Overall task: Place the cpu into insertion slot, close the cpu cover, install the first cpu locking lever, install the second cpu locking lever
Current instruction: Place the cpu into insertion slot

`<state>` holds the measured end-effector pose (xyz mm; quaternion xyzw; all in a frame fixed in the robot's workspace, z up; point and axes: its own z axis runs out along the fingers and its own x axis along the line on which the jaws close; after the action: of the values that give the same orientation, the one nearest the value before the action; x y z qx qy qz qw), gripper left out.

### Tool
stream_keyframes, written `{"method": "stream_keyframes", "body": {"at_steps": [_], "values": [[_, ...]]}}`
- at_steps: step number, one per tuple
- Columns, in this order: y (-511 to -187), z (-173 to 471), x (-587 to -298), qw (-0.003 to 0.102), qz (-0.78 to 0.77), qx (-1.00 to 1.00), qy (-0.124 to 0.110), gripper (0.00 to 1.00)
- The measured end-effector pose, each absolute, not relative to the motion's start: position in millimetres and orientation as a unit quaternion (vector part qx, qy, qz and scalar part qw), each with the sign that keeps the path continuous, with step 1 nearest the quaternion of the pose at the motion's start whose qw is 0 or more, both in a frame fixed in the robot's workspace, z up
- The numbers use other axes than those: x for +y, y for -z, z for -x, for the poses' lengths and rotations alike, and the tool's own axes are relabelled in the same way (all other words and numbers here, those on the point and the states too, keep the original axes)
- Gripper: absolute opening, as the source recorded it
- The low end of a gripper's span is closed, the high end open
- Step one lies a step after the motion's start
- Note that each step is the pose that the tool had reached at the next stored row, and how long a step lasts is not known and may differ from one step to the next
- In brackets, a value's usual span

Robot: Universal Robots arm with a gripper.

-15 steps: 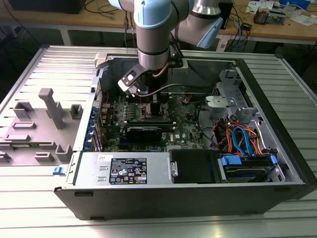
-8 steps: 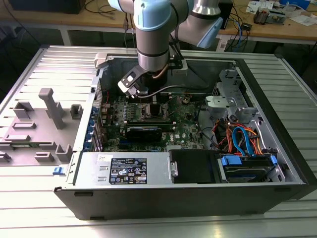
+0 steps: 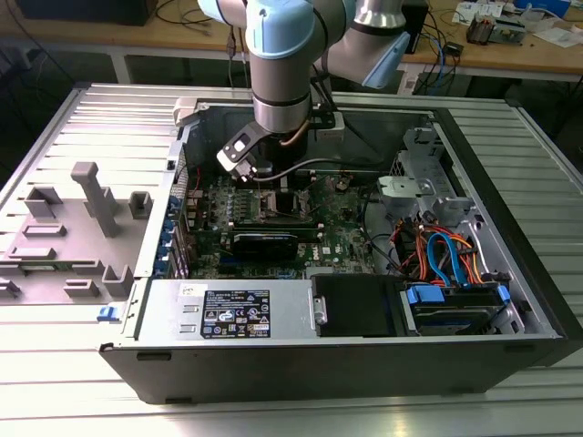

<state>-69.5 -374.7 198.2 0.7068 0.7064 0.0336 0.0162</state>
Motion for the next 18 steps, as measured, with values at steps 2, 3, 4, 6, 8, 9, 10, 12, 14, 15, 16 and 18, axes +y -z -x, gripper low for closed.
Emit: {"method": "stream_keyframes", "body": {"at_steps": [2, 3, 4, 6, 8, 9, 10, 12, 14, 15, 16, 18], "values": [[-198.4, 69.5, -374.7, 0.016, -0.707, 0.706, -0.034, 0.54], [-198.5, 69.5, -374.7, 0.016, -0.707, 0.706, -0.033, 0.54], [-198.5, 69.5, -374.7, 0.016, -0.707, 0.706, -0.033, 0.54], [-198.9, 69.5, -374.7, 0.016, -0.707, 0.706, -0.033, 0.54], [-199.4, 69.5, -374.7, 0.016, -0.707, 0.706, -0.034, 0.54], [-199.4, 69.4, -374.7, 0.016, -0.707, 0.706, -0.034, 0.54], [-199.8, 69.5, -374.7, 0.016, -0.707, 0.706, -0.033, 0.54], [-199.8, 69.6, -375.1, 0.017, -0.707, 0.706, -0.033, 0.54], [-199.8, 69.5, -376.0, 0.017, -0.707, 0.706, -0.033, 0.54], [-199.8, 69.5, -376.4, 0.017, -0.707, 0.706, -0.033, 0.54], [-199.8, 69.5, -376.9, 0.017, -0.707, 0.706, -0.033, 0.54], [-199.8, 69.5, -377.5, 0.017, -0.707, 0.706, -0.032, 0.54]]}}
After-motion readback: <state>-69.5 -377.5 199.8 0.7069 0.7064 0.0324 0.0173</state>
